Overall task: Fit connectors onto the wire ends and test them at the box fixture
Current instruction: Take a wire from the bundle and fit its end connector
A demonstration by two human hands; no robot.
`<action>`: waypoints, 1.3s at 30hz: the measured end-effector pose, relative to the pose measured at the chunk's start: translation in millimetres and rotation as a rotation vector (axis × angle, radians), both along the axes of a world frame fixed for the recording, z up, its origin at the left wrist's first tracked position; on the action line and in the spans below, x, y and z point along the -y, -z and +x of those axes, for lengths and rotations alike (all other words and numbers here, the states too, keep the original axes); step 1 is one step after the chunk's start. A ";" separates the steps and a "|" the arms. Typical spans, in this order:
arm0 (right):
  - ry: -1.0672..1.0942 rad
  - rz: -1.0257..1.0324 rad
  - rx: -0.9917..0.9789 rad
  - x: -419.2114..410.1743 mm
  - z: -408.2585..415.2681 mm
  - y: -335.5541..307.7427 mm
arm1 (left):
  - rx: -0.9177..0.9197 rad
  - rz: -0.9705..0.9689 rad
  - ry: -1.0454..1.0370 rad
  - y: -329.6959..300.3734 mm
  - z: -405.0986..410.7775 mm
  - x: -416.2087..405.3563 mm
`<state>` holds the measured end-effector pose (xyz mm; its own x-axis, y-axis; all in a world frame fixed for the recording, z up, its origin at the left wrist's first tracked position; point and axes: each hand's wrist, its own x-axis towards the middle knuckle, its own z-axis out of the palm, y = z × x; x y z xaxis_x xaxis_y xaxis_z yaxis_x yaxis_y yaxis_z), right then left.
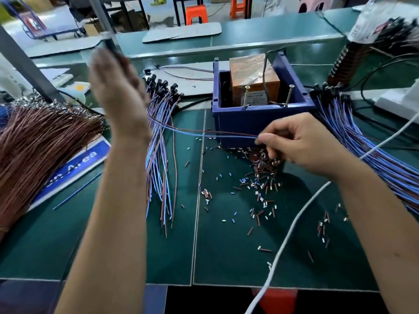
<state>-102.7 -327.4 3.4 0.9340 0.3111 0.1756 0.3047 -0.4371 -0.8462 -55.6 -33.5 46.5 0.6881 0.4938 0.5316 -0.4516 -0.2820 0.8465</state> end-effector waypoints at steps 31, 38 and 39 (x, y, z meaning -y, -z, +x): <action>0.196 0.392 -0.100 6.1 -9.2 37.8 | -0.001 0.671 0.360 78.6 -45.3 138.1; 0.246 0.505 -0.158 6.5 -7.8 37.7 | -0.023 0.537 0.416 84.8 -38.9 131.3; 0.256 0.524 -0.158 7.1 -7.3 37.9 | -0.031 0.523 0.439 85.2 -37.8 130.3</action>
